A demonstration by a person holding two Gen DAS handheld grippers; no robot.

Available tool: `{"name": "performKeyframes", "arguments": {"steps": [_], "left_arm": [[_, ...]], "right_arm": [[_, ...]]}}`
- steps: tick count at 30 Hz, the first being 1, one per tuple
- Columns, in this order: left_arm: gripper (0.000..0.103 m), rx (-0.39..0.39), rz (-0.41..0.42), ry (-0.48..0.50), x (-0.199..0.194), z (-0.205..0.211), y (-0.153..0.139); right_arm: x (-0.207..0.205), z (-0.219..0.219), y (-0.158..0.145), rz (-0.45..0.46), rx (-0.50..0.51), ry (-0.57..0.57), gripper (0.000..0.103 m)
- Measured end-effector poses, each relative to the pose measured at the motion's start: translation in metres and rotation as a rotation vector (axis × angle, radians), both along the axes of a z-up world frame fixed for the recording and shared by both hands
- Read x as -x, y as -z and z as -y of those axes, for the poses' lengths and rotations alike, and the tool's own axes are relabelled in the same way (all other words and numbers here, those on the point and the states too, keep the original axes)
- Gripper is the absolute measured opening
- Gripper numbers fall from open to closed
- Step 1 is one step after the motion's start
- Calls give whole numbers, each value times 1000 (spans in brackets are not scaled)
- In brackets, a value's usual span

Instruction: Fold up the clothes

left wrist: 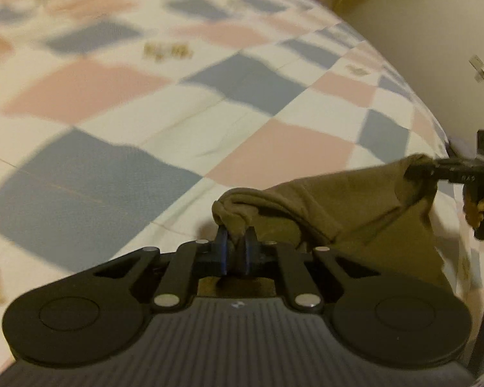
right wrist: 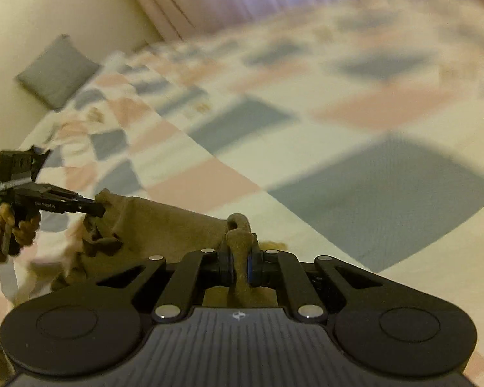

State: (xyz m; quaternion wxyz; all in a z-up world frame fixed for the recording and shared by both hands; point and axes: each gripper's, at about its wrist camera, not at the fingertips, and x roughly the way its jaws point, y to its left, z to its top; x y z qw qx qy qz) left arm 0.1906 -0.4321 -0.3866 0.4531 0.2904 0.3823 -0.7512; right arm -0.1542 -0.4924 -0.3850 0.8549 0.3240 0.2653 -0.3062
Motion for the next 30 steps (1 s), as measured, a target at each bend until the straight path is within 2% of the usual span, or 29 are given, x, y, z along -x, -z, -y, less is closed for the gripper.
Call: {"name": "performKeyframes", "arguments": {"steps": [4, 8, 11, 12, 14, 16, 17, 19, 20, 21, 22, 23, 26, 28, 30], "left_arm": [[7, 141, 111, 40, 19, -87, -47], [1, 179, 191, 51, 31, -188, -63], [1, 169, 224, 95, 33, -264, -48], [1, 164, 243, 124, 34, -286, -37], [2, 148, 324, 194, 39, -325, -8], [4, 143, 431, 284, 46, -354, 17], [5, 153, 488, 333, 50, -367, 26], [10, 234, 631, 434, 58, -392, 34], [11, 300, 709, 478, 62, -405, 35], [18, 363, 773, 509, 65, -415, 35], [29, 439, 836, 549, 67, -425, 34], [33, 520, 884, 600, 70, -435, 33], [36, 705, 993, 766, 78, -455, 39], [39, 761, 1035, 875, 83, -462, 49], [41, 786, 1076, 955, 87, -464, 63]], "right_arm": [[11, -92, -52, -58, 212, -30, 7], [20, -198, -78, -154, 309, -30, 7], [14, -284, -68, -291, 359, -59, 7], [9, -312, -56, -351, 367, -68, 7], [-4, -358, -25, -462, 365, -65, 8], [-20, -397, 7, -616, 393, -82, 11], [-29, -413, 22, -708, 415, -96, 18], [-38, -442, 43, -874, 490, -126, 33], [-39, -453, 46, -912, 532, -140, 44], [-41, -461, 46, -932, 567, -151, 52], [-42, -469, 45, -952, 602, -161, 56], [-43, -477, 45, -972, 638, -172, 62], [-42, -483, 52, -1036, 716, -215, 64], [-41, -484, 58, -1072, 762, -249, 64], [-40, -482, 66, -1087, 801, -296, 64]]}}
